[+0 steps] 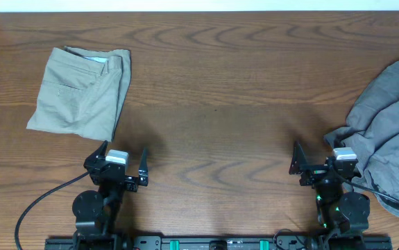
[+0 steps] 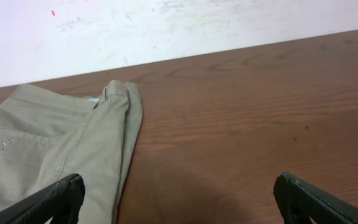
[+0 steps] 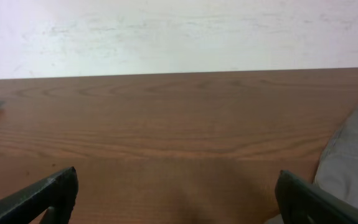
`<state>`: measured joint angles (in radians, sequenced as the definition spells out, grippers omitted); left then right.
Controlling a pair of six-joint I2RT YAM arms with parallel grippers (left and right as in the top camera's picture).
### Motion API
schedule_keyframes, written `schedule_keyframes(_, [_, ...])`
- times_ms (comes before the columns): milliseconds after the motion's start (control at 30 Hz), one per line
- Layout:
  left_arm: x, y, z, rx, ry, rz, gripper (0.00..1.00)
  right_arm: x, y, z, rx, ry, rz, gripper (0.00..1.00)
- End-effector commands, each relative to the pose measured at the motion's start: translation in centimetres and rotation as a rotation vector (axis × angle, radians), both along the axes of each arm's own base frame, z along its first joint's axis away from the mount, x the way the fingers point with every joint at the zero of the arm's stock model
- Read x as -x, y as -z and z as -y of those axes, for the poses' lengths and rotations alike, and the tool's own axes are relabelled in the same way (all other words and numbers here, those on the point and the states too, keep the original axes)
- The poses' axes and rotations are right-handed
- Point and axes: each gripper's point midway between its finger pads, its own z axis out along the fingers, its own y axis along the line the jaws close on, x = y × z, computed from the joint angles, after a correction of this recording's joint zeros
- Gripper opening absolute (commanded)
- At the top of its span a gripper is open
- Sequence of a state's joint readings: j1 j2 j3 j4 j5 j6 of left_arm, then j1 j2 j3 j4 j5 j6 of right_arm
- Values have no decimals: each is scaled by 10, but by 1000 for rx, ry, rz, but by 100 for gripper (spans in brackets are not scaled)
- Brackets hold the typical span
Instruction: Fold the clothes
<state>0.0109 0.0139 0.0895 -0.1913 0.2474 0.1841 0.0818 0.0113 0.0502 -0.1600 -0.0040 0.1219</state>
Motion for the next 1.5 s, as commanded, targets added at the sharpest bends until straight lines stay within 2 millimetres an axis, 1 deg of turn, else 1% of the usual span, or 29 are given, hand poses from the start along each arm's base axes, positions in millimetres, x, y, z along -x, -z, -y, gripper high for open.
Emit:
schedule_keyframes(0, [0,13,1,1,2,-29,98,0,2,-3,-8,-14,-5,99])
schedule_keyframes(600, [0,14,1,2,2,-30,98,0,2,-4,-8,-14,-5,99])
schedule_keyframes(733, [0,14,1,9,1,-32,98,0,2,-6,-36,-22,-7,99])
schedule_keyframes(900, [-1,20,1,24,-3,-65,98,1,2,-8,-131,-25,-17,99])
schedule_keyframes(1100, [-1,23,1,24,-3,-78,98,1,2,-8,-138,-25,-17,99])
schedule_keyframes(1167, [-1,23,1,24,-3,-77,98,1,2,-11,-142,-42,-17,99])
schedule_keyframes(1233, [-1,22,1,46,-8,-79,98,2,-2,-19,-149,-86,-4,99])
schedule_keyframes(1333, [-1,11,1,118,-24,-71,98,4,-15,-31,-157,-163,37,99])
schedule_keyframes(1400, [-1,-4,1,152,-29,-44,98,5,-22,-32,-158,-171,52,99])
schedule_keyframes(1467, [-1,-22,1,181,-32,-11,98,7,-35,-32,-158,-172,65,99])
